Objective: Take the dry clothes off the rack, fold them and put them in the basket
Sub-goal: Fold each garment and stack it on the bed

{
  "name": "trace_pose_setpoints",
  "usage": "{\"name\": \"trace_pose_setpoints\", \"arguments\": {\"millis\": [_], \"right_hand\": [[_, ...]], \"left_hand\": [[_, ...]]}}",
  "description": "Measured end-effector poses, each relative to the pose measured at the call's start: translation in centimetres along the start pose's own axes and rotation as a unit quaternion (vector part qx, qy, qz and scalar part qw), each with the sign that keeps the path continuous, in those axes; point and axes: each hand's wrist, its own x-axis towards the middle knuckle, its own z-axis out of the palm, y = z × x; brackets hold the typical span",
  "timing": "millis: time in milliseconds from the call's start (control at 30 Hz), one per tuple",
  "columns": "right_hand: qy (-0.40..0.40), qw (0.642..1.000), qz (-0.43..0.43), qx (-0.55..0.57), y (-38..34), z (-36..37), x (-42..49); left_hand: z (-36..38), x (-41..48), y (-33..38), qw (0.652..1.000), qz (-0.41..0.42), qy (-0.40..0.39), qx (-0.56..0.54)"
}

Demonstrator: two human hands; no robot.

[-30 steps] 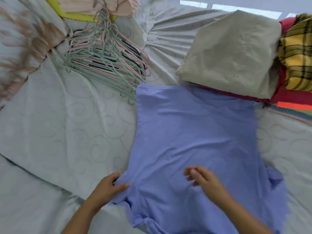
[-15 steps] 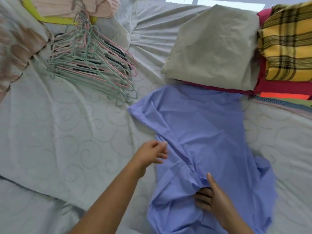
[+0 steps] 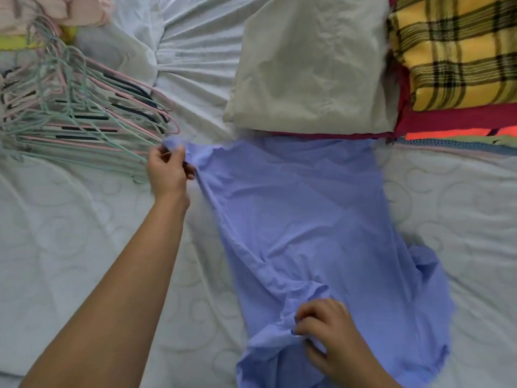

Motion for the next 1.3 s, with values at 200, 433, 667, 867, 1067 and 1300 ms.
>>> {"name": "trace_pose_setpoints", "arguments": {"millis": [200,433,667,867,1067,1300], "right_hand": [[-0.082,0.986,0.128,-0.068,2.3,-3.0,-7.6],[-0.010,0.870,0.472,0.142,2.6,-1.0,-7.9],[-0.037,0.863,0.476,0.167,0.7,0.4,-6.4],[-0.031,0.871,0.478,0.111,2.1,-1.9,-9.2],[-0.114,0.860,0.488,0.100,3.2,-2.1,-8.6],[-0.067,0.893,0.445,0.011,4.5,-3.8,-11.0]], "left_hand": [[6.9,-3.8,2.0,0.963,0.041,-0.267,0.020],[-5.3,-15.1,-11.0,0.914,-0.031,-0.107,0.390],[-11.1,-28.0,-15.7,0.860,-0.142,-0.193,0.451],[-11.4,-31.9,-16.1,0.730,-0.038,-0.329,0.598],[-9.3,-30.2,-17.0,0.751,0.257,-0.228,0.564],[-8.0,-28.9,-19.3,0.698,0.361,-0.270,0.556]]}}
